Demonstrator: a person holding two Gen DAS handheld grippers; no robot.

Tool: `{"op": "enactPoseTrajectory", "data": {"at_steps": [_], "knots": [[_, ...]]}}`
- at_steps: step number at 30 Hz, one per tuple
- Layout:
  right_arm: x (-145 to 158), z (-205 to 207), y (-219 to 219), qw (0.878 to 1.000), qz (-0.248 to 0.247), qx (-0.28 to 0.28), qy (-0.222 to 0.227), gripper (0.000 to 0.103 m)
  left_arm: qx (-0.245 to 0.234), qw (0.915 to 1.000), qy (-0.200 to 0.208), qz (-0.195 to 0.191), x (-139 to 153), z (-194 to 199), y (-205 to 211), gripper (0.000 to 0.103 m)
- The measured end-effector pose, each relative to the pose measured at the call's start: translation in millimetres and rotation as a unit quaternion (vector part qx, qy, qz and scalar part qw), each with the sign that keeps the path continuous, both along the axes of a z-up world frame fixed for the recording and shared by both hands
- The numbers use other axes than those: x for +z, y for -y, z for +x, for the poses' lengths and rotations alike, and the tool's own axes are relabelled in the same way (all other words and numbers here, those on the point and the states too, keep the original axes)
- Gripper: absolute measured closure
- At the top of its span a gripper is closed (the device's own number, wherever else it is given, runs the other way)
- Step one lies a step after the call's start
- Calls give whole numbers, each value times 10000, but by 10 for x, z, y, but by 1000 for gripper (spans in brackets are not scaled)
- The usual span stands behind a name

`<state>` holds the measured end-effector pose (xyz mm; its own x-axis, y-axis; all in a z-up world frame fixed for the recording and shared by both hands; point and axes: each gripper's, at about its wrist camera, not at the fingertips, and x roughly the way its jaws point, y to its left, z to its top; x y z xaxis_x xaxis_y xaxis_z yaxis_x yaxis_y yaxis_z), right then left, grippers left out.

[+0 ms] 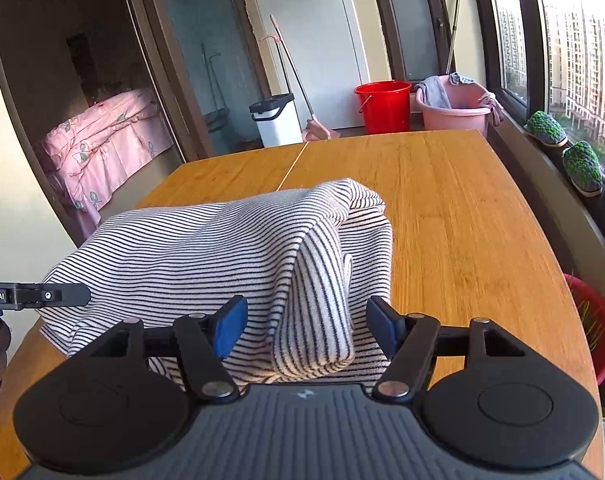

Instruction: Fold clothes

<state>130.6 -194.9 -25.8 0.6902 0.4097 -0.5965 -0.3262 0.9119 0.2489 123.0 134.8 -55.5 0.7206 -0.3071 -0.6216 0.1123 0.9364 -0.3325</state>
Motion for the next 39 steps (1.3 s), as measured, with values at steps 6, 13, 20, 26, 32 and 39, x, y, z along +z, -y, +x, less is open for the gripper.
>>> {"op": "enactPoseTrajectory", "data": {"at_steps": [6, 13, 20, 26, 32, 39], "knots": [[326, 88, -10, 9987, 29, 34, 507, 72, -55, 9989, 436, 134, 188, 12, 0, 64], [125, 290, -101, 9983, -520, -59, 253, 71, 13, 9976, 275, 641, 32, 108, 161, 62], [115, 107, 48, 9978, -529, -234, 313, 46, 461, 9971, 377, 471, 169, -47, -67, 43], [405, 69, -8, 9939, -578, -215, 914, 46, 85, 9949, 948, 342, 475, -140, 181, 27], [375, 196, -401, 9936, -686, 399, 801, 46, -312, 9978, 540, 217, 221, -20, 462, 24], [153, 172, -383, 9966, -644, 402, 307, 46, -285, 9987, 416, 16, 89, 6, 296, 25]]}}
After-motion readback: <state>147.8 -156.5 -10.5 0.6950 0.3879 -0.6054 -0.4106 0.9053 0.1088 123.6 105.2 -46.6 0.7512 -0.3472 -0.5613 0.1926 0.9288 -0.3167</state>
